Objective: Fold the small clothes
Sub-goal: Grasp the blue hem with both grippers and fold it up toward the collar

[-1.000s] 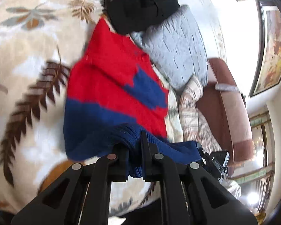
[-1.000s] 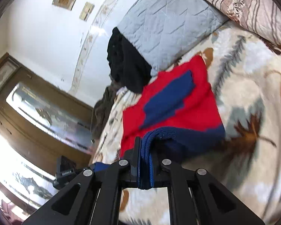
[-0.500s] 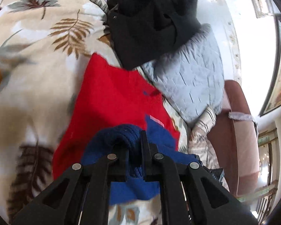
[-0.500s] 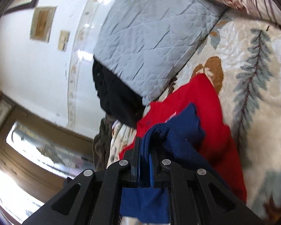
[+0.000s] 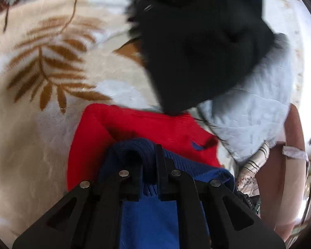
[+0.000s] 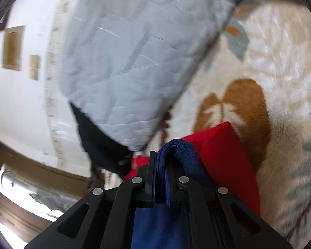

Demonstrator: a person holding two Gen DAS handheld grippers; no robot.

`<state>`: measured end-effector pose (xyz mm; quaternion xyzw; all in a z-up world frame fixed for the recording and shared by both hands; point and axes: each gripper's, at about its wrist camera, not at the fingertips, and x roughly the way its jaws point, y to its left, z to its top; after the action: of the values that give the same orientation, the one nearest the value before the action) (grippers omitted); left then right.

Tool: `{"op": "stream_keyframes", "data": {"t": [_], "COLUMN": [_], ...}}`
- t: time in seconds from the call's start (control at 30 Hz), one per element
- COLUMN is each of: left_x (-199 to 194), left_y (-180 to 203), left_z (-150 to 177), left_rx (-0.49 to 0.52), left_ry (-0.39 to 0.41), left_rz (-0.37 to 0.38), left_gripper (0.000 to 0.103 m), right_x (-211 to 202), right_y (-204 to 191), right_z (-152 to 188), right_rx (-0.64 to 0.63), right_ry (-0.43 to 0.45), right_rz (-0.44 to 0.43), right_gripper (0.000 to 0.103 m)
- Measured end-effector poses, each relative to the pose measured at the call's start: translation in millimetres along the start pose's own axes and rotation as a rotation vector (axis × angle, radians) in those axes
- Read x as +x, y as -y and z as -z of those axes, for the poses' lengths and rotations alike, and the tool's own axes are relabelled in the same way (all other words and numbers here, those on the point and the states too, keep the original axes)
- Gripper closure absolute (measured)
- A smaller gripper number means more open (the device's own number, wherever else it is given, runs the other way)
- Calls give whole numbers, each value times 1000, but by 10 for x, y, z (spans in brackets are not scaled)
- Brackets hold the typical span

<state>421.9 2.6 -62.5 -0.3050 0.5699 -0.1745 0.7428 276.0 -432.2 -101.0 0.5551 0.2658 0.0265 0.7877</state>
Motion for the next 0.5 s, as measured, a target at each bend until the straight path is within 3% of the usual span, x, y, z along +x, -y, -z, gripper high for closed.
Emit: {"op": "stream_keyframes", "data": {"t": [0.07, 0.13, 0.2, 0.23, 0.3, 0.33, 0.43, 0.5], "left_x": [34, -80, -248, -327, -520, -611, -674, -599], "left_y": [-104, -197, -257, -278, -316, -343, -482, -521], "left_z": [-63, -121, -138, -137, -117, -95, -27, 24], "left_rx": [-60, -123, -141, -134, -90, -62, -61, -54], "left_ry": [-36, -60, -52, -47, 12, 46, 50, 8], "left_rz": [50, 162, 257, 288, 262, 218, 197, 169], "left_gripper": [96, 95, 93, 87, 66, 52, 49, 49], "right_x": [82, 32, -193, -335, -542, -596, -521, -407], "right_y": [53, 47, 10, 6, 5, -16, -117, -169], "right_z": [-40, -92, -176, -220, -286, -301, -253, -204], "right_rx": [16, 40, 26, 16, -17, -59, -170, -217], "right_ry": [-23, -22, 54, 103, 153, 144, 71, 27], "right_rz": [21, -8, -64, -92, -72, -5, 126, 153], "right_gripper": [95, 90, 83, 73, 68, 68, 68, 68]}}
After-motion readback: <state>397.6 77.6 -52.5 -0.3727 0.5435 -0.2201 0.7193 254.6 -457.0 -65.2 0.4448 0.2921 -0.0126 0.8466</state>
